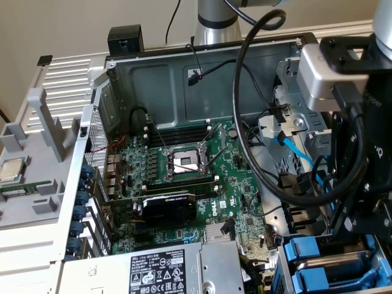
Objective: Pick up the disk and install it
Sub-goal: 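Insert the second disk wire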
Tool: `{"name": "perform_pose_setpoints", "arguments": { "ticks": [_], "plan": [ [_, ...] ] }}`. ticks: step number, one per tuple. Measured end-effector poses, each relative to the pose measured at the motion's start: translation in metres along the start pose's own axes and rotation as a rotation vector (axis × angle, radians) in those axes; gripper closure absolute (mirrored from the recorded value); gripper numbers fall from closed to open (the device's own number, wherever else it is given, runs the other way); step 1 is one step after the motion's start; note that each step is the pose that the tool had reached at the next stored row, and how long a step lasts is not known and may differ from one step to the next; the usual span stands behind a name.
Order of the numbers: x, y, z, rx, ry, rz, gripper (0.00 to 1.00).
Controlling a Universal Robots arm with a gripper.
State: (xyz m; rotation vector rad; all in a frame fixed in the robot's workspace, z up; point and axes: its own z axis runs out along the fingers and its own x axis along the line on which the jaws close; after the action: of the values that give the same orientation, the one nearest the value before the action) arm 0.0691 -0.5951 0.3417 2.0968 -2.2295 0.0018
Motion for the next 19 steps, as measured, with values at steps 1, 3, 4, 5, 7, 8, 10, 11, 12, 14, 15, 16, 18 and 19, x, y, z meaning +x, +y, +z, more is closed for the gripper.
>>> {"name": "perform_pose_setpoints", "arguments": {
  "ticks": [1,3,4,5,7,8,10,11,12,14,15,16,18,19],
  "plan": [
    [0.0,0.0,0.0003,0.0005,-0.0001,0.0,0.83],
    [0.0,0.0,0.0006,0.0008,-0.0001,0.0,0.83],
    [0.0,0.0,0.0007,0.001,0.0,0.0,0.83],
    [-0.0001,0.0,0.0009,0.0011,0.0,0.0,0.83],
    [0.0,0.0001,0.0012,0.0013,0.0,0.0,0.83],
    [-0.0001,0.0002,0.0013,0.0013,0.0,0.0,0.83],
    [-0.0001,0.0005,0.0015,0.0015,-0.0002,0.001,0.83],
    [0.0,0.0005,0.0016,0.0016,-0.0002,0.001,0.83],
    [0.0,0.0006,0.0016,0.0018,-0.0002,0.001,0.83],
    [0.0,0.0006,0.0016,0.0023,-0.0001,0.001,0.83],
    [0.0,0.0006,0.0016,0.0026,-0.0002,0.001,0.83],
    [0.0,0.0006,0.0016,0.0029,-0.0002,0.001,0.83],
    [0.0,0.0006,0.0017,0.004,-0.0003,0.001,0.83],
    [0.0,0.0006,0.0017,0.0047,-0.0004,0.001,0.83]
  ]
}}
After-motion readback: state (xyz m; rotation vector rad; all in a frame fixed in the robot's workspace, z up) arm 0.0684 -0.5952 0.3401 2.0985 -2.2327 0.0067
